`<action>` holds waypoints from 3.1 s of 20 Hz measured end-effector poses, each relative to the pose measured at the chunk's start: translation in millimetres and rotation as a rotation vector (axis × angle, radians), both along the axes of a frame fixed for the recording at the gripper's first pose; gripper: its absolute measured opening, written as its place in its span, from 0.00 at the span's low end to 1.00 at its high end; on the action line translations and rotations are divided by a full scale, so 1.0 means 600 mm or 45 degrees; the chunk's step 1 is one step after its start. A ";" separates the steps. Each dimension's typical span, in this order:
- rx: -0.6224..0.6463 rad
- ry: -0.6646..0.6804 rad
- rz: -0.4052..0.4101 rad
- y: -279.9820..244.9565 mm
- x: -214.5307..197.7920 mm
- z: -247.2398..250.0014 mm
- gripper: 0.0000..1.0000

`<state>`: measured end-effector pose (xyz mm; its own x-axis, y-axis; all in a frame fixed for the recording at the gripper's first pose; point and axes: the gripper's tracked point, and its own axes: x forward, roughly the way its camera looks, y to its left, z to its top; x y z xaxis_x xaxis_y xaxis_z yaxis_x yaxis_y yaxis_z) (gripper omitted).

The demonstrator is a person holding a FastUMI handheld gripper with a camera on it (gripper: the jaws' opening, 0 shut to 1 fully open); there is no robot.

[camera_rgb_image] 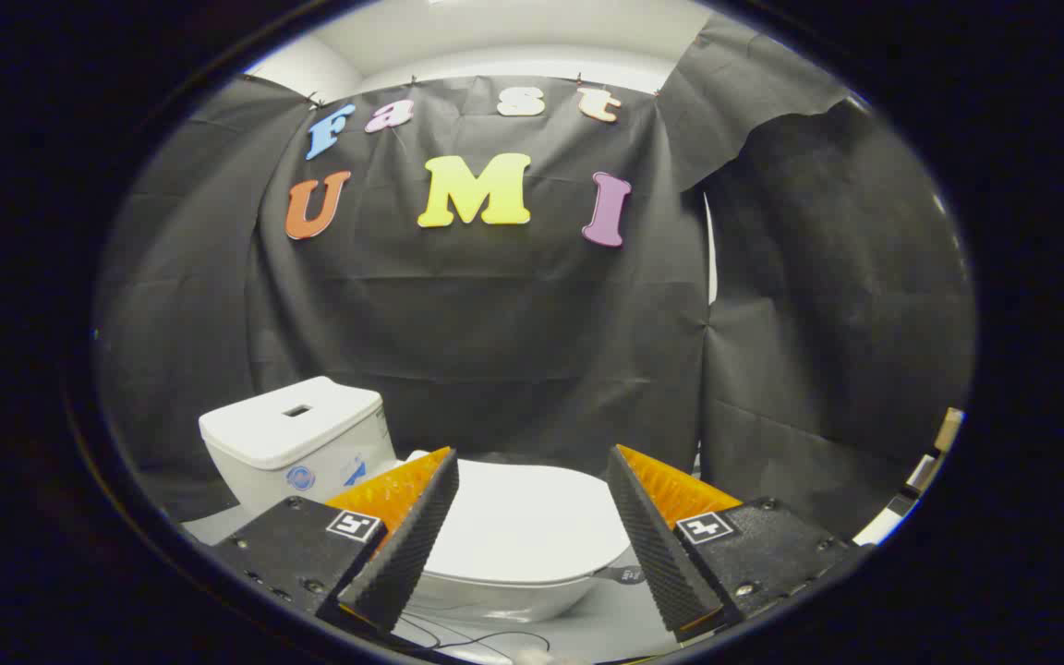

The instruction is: Open the toilet lid.

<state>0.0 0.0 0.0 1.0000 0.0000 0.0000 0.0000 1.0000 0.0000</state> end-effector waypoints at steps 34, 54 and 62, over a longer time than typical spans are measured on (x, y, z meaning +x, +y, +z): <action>0.364 0.154 0.066 -0.128 0.143 -0.074 1.00; 1.081 0.615 0.037 -0.243 0.200 -0.375 0.98; 1.227 0.684 0.041 -0.240 0.191 -0.414 0.84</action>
